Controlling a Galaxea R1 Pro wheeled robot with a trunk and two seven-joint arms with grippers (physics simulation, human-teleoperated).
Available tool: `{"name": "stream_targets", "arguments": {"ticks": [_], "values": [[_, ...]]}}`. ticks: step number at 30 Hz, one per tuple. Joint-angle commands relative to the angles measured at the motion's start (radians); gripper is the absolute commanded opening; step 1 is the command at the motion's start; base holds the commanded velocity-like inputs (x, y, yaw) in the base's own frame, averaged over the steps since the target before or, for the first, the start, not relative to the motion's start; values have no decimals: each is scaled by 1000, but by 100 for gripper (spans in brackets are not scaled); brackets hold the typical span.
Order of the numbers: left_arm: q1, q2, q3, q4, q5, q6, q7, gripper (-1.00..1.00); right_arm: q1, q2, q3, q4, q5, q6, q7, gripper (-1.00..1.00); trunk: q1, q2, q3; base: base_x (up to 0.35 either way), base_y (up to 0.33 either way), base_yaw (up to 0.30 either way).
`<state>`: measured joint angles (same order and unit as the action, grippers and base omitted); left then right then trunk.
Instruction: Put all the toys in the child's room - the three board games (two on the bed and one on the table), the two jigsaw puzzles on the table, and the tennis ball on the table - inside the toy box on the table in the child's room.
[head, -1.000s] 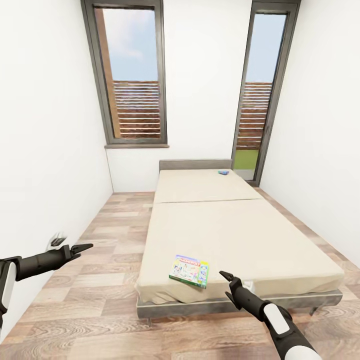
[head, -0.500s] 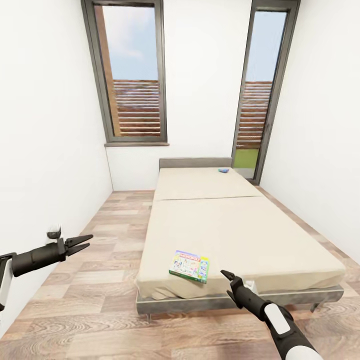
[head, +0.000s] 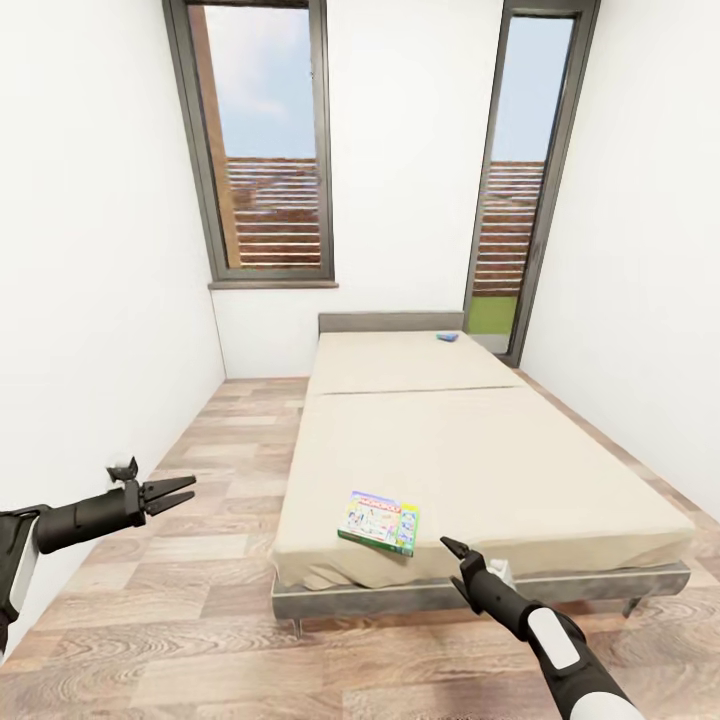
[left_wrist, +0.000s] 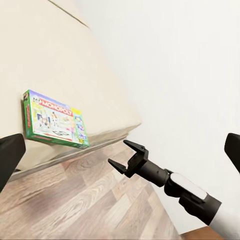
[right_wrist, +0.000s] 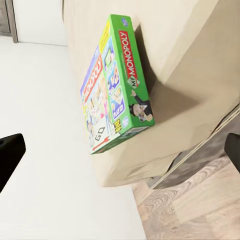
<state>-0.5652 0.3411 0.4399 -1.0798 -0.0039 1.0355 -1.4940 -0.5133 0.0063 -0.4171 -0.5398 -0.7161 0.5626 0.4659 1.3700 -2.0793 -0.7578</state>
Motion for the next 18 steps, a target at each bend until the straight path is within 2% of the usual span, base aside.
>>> {"name": "stream_targets", "arguments": {"ticks": [1,7,18], "values": [[0,1,-1,1,0,11,-5,100,-1,1,-5,0,-5,7,9,100,4,-8,-4,0,0,0],[1,2,0,2,2,11,-8,100,-1,2,-3,0,-5,7,55,100,27,-50,-23,0,0,0],[2,2,0,3,-2,11,-8,100,-1,3,-2,23,-5,4,69,100,65,-120,-54,0,0,0]]}}
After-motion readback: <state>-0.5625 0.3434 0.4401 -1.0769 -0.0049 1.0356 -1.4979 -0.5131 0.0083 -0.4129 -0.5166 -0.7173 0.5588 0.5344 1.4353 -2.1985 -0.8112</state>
